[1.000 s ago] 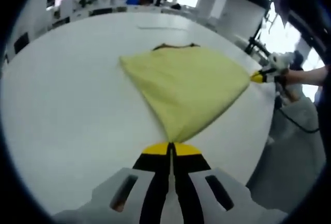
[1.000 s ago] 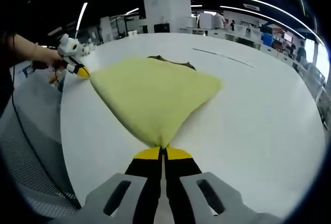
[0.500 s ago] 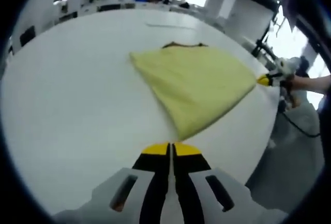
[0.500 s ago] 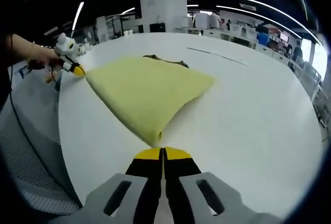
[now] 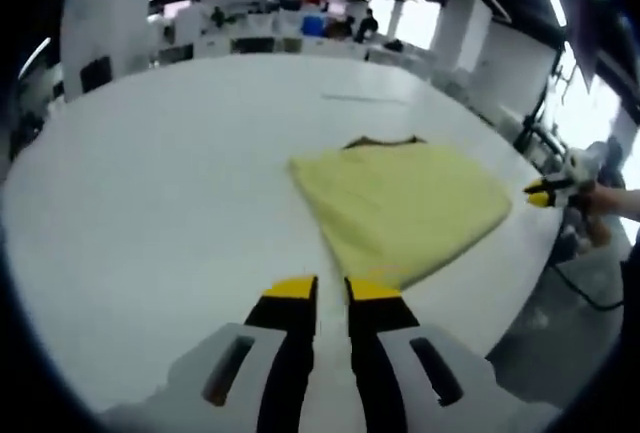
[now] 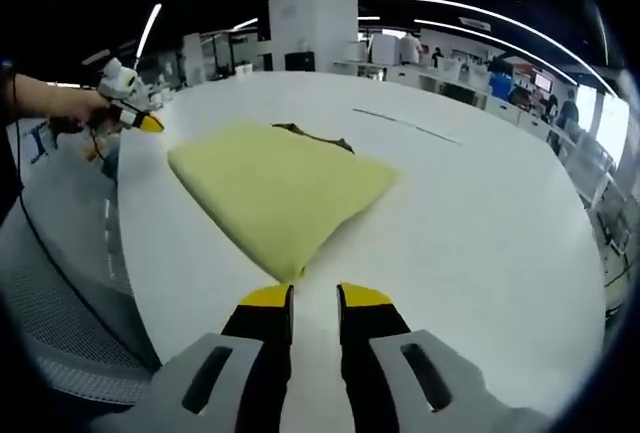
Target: Fold the garment on the visible template until the final outline fits inside the template.
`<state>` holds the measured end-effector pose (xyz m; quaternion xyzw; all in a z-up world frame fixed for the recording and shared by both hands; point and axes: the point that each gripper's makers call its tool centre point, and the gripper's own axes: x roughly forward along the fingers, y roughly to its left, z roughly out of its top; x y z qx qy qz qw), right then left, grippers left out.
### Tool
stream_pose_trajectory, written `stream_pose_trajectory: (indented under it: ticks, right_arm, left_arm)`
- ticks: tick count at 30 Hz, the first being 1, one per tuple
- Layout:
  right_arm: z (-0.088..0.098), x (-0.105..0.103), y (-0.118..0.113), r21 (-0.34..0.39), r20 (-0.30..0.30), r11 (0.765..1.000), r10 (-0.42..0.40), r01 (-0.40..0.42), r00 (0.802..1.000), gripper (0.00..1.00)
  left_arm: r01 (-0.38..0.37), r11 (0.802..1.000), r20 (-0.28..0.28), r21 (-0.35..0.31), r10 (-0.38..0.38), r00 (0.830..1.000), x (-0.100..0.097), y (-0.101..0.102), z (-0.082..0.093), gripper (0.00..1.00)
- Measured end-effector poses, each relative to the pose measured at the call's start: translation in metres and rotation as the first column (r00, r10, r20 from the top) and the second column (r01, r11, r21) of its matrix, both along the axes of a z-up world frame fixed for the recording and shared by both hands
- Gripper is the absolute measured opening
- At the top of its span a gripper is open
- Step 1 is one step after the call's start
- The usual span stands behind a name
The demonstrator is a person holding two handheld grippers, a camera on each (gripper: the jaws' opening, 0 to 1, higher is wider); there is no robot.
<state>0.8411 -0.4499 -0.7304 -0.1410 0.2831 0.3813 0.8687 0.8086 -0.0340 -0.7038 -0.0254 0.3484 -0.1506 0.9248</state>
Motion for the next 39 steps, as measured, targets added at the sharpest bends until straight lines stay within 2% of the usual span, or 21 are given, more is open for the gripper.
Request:
stream_pose_trajectory:
  ticks: [3,7,11,14,17,21,23,27,32,36,39]
  right_arm:
    - [0.014,0.001,-0.003,-0.008,0.026,1.000,0.011,-0.011,1.000,0.26]
    - [0.030,0.006,-0.008,-0.012,0.045,1.000,-0.002,0.002,0.999,0.42]
    - [0.053,0.009,-0.010,0.015,0.080,1.000,-0.013,0.012,0.997,0.51]
    - [0.070,0.009,-0.012,0.050,0.095,0.998,-0.040,0.036,0.995,0.58]
    - [0.086,0.006,-0.016,0.070,0.111,0.994,-0.086,0.079,0.990,0.67]
    - [0.104,-0.001,-0.021,0.108,0.101,0.980,-0.176,0.165,0.979,0.84]
    - [0.114,-0.007,-0.023,0.139,0.085,0.965,-0.236,0.223,0.968,0.87]
    - [0.133,-0.020,-0.017,0.181,0.077,0.957,-0.242,0.225,0.967,0.95]
    - [0.143,-0.032,-0.013,0.169,0.073,0.964,-0.221,0.206,0.973,1.00]
    - [0.151,-0.043,-0.009,0.165,0.100,0.968,-0.207,0.188,0.973,1.00]
    - [0.158,-0.047,-0.007,0.204,0.119,0.959,-0.223,0.196,0.968,1.00]
  left_arm:
    - [-0.014,1.000,0.030,0.000,0.014,0.999,-0.005,-0.004,0.015,0.24]
    - [-0.028,1.000,0.064,0.007,0.027,0.998,-0.012,-0.007,0.031,0.37]
    - [-0.041,0.999,0.085,0.017,0.039,0.996,-0.018,-0.008,0.046,0.50]
    - [-0.046,0.999,0.100,0.001,0.045,0.994,-0.019,-0.011,0.061,0.57]
    - [-0.036,0.999,0.115,-0.003,0.036,0.993,-0.015,-0.012,0.073,0.68]
    - [-0.004,1.000,0.127,-0.020,0.007,0.992,-0.008,-0.015,0.090,0.86]
    - [0.009,1.000,0.143,-0.022,-0.006,0.990,-0.008,-0.015,0.098,0.89]
    - [0.048,0.999,0.155,-0.006,-0.046,0.987,-0.016,-0.018,0.108,0.96]
    - [0.061,0.998,0.111,-0.020,-0.058,0.992,-0.035,-0.014,0.099,0.99]
    - [0.058,0.997,0.086,-0.043,-0.054,0.995,-0.052,-0.009,0.096,0.99]
    - [0.051,0.997,0.099,-0.053,-0.046,0.994,-0.057,-0.006,0.098,0.99]
